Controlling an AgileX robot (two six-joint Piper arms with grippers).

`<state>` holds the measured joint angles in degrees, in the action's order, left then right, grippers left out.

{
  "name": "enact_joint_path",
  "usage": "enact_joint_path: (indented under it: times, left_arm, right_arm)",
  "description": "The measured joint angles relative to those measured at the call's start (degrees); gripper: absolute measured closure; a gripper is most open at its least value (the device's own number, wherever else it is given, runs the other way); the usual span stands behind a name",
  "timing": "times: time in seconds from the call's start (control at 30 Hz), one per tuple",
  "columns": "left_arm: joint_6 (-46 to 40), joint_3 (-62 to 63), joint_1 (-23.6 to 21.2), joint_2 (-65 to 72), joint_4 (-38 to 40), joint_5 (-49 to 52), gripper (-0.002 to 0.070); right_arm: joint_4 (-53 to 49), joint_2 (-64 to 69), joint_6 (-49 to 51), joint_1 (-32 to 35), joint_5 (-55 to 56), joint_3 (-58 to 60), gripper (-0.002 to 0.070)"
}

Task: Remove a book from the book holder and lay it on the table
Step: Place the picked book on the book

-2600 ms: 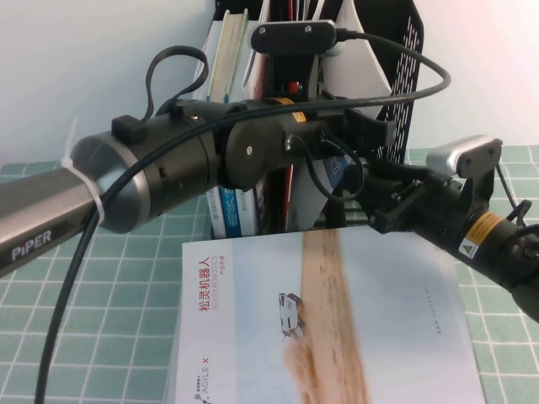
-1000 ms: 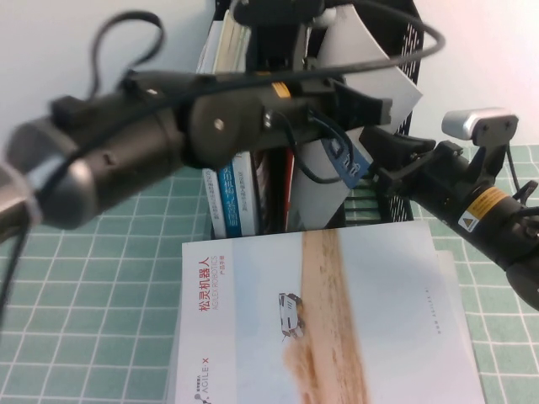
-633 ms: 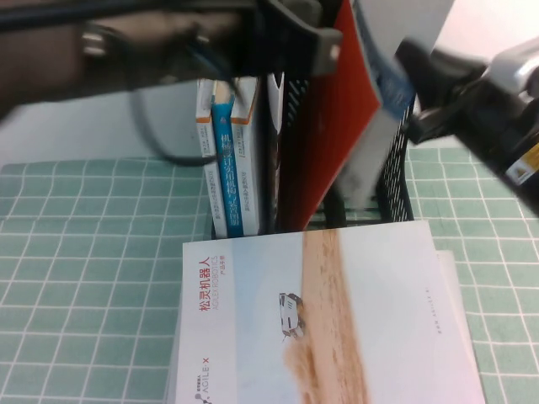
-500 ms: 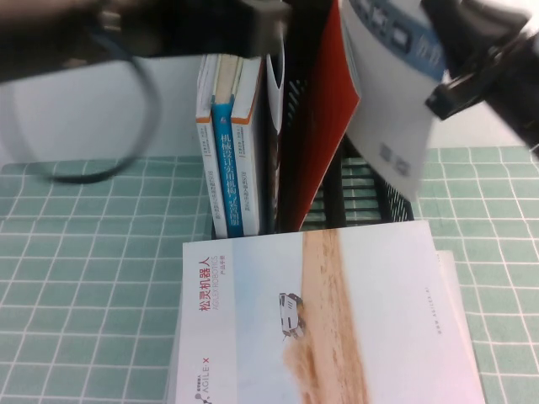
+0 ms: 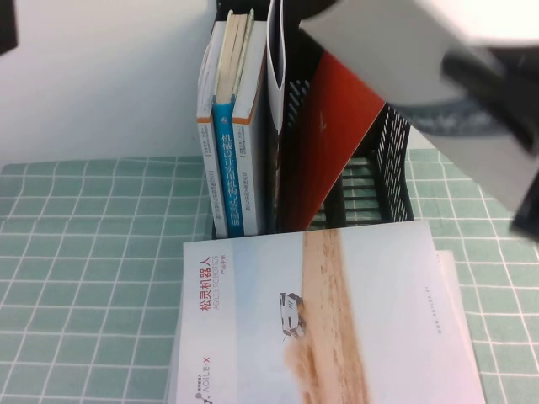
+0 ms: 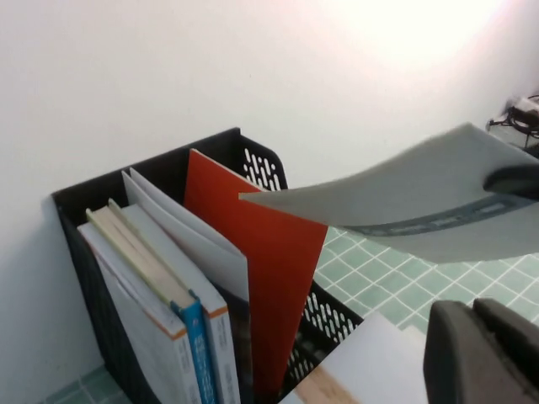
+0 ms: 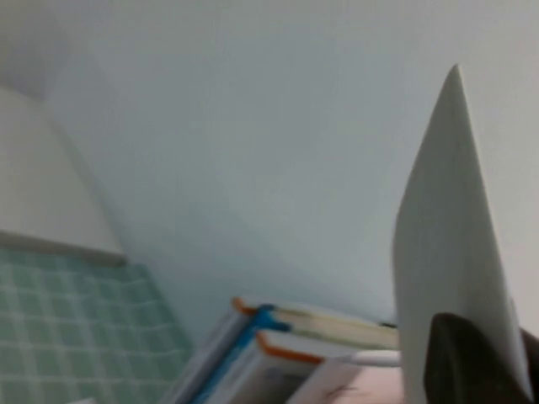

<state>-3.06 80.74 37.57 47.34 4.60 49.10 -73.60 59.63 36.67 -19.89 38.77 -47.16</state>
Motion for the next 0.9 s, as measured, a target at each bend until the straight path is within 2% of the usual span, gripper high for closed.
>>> enact_joint_path:
  times: [0.13,0.27,0.47,0.67,0.9]
  left_arm:
    - [1.96,-4.64,0.0,-3.61,-0.9,-0.79,0.0677]
    - [2.73,-10.77,0.0,-7.34,-0.9,-2.81,0.0677]
    - [3.84,-17.52,0.0,-10.4,-0.58,-3.18,0.0676]
    - [4.92,-19.36,0.0,-10.92,-0.57,-3.26,0.0677]
    - [5.11,-19.36,0.0,-10.92,-0.1,-3.3,0.0677]
  right_arm:
    - [-15.12,-0.12,12.21,-0.23,5.65,0.58,0.0668]
    - [-18.79,0.91,15.69,-2.58,6.55,3.11,0.0668]
    - [-19.27,4.5,14.35,-11.23,1.25,5.78,0.0668]
    - [-15.8,10.88,7.17,-20.04,-6.21,5.77,0.0668]
    - [-8.8,22.08,2.64,-25.52,-9.49,5.77,0.0668]
